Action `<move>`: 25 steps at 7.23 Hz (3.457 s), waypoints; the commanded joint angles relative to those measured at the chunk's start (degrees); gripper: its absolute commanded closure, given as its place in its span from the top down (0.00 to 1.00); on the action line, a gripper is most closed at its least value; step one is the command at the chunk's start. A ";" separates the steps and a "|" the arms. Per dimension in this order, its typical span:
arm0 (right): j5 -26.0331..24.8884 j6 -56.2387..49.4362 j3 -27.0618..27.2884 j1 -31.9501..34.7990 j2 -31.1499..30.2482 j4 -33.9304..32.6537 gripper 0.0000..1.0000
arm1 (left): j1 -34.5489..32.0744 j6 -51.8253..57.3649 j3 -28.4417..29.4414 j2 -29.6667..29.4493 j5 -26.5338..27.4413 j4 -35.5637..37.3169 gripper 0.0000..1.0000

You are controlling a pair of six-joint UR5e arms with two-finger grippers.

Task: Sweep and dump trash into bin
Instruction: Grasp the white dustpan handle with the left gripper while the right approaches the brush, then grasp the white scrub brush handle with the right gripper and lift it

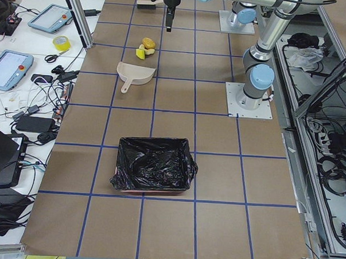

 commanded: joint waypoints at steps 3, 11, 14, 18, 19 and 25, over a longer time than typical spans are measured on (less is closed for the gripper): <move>0.00 0.00 0.00 0.00 0.03 0.00 1.00 | 1.09 10.79 -0.27 -2.88 0.22 3.79 0.91; -1.05 -13.76 0.17 -10.51 7.57 -0.26 1.00 | 9.71 92.93 -3.26 -22.81 8.04 27.24 0.92; -3.25 -25.28 2.00 -18.09 15.22 -6.13 1.00 | 9.98 100.52 0.08 -28.90 2.70 29.21 0.80; -5.63 -36.98 21.79 -21.36 18.39 -34.96 1.00 | 11.12 97.98 3.67 -34.87 1.11 29.13 0.80; -5.71 -39.18 21.80 -21.71 19.27 -34.98 0.95 | 11.12 97.36 3.77 -35.41 0.75 29.30 0.80; -7.47 -38.23 21.71 -22.06 17.71 -30.15 0.51 | 10.86 97.36 4.30 -36.65 0.75 29.39 0.32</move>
